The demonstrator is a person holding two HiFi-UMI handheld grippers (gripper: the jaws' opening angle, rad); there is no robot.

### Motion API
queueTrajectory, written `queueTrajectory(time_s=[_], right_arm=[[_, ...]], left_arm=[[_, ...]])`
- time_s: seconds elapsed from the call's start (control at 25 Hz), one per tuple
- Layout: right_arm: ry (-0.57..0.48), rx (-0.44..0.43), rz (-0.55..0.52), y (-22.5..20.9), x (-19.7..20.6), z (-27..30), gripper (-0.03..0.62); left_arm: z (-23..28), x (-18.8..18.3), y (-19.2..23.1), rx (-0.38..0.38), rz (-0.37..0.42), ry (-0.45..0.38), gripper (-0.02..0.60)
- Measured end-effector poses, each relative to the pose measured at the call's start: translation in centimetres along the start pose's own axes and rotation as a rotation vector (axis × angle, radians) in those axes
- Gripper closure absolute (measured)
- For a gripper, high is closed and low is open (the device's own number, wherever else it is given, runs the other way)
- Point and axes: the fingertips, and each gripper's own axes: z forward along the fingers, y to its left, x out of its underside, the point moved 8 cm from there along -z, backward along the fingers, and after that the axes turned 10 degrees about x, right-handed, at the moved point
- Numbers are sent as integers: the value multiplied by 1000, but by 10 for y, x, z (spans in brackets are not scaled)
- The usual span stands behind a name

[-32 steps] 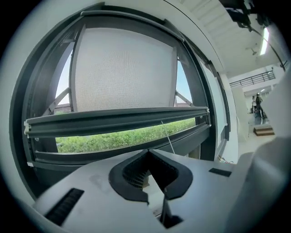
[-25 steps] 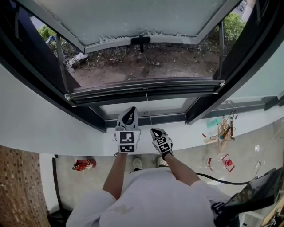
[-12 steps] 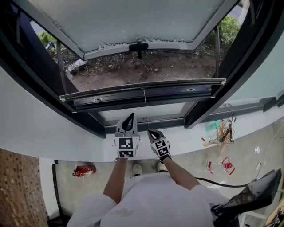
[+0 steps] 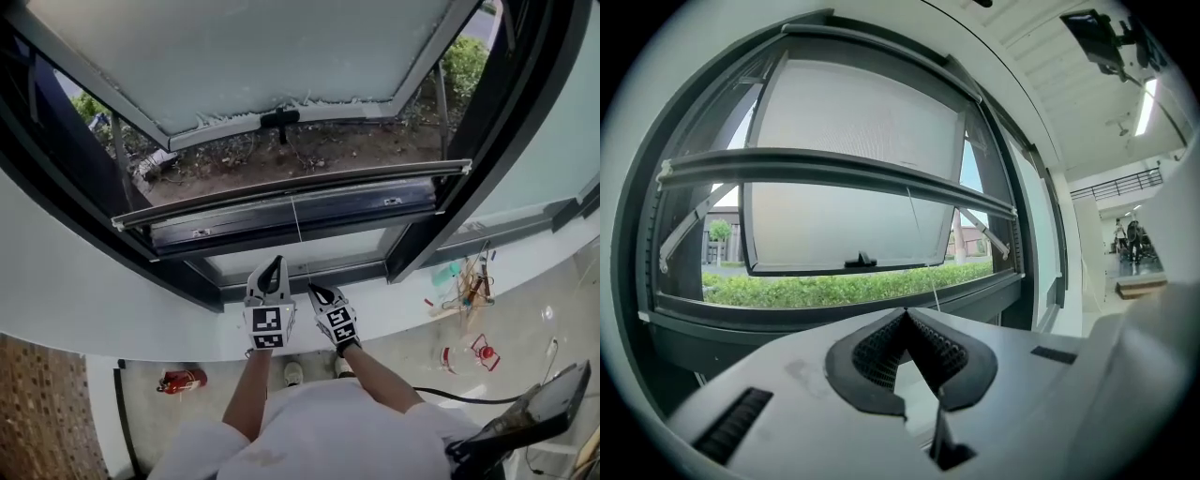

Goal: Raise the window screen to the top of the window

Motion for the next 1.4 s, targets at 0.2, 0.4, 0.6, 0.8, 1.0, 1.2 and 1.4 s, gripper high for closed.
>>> queueTrajectory(time_s=[0.2,0.4,0.6,0.8,1.0,1.2,1.4], right_arm=[[-72,1,10,2,-29,-2,592],[-106,-18,27,6,-42,-3,592],[-125,-3,49,-2,-46,-4,592],[-180,-5,119,-6,-66,-5,592],[-232,-24,112,-1,-84,-8,592],[-254,-16,139,-7,-89,-6,592],[-280,-14,138,-12,-96,-10,592]], left_arm=[[6,3,-6,16,-4,15,580],[8,2,-10,23,-13,4,580],[6,0,-4,14,-22,-12,580],[3,3,-2,13,-31,5,580],[1,4,-3,6,-36,8,580],[3,4,-4,53,-105,14,580],[1,-4,-6,66,-104,-1,580]])
